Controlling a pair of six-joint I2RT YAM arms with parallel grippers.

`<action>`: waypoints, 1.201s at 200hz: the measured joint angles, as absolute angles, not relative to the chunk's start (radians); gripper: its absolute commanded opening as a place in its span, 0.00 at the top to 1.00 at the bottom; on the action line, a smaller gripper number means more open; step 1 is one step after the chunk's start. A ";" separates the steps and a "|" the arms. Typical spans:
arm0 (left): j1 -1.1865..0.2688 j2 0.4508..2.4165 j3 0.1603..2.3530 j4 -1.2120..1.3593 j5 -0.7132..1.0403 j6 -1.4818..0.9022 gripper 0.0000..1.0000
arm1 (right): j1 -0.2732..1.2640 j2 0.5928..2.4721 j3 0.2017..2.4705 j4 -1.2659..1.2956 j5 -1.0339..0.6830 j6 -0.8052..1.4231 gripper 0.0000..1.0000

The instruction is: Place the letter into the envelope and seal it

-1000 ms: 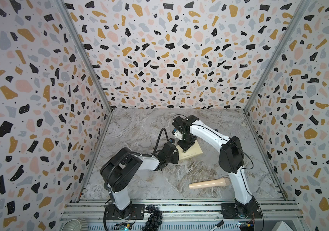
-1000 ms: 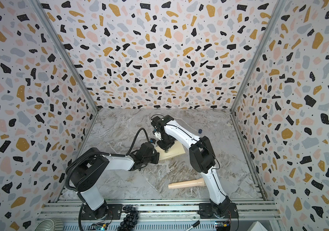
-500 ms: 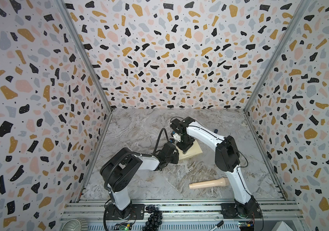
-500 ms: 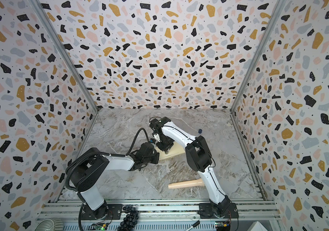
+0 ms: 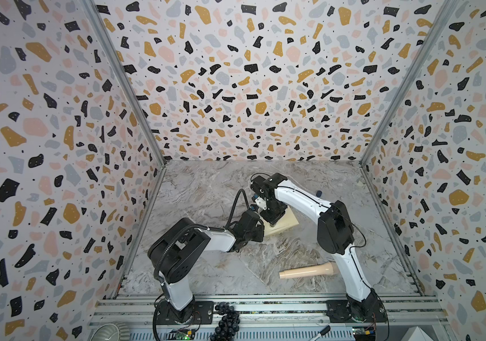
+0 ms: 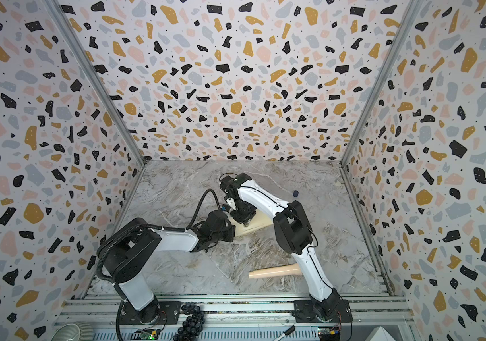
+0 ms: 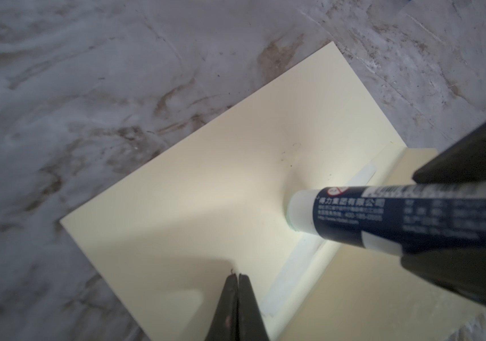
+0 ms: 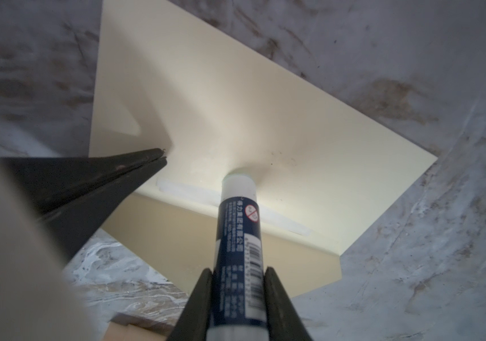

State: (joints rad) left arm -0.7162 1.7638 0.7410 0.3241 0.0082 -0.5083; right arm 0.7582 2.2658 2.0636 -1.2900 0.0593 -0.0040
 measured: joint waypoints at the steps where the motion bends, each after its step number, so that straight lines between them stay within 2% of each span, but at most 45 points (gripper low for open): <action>1: -0.716 1.764 0.741 0.324 0.008 -0.508 1.00 | 0.758 2.266 2.064 -1.290 0.059 -0.004 1.00; 240: -0.716 1.764 0.741 0.322 0.002 -0.492 1.00 | 0.656 2.231 2.020 -1.275 0.088 0.039 1.00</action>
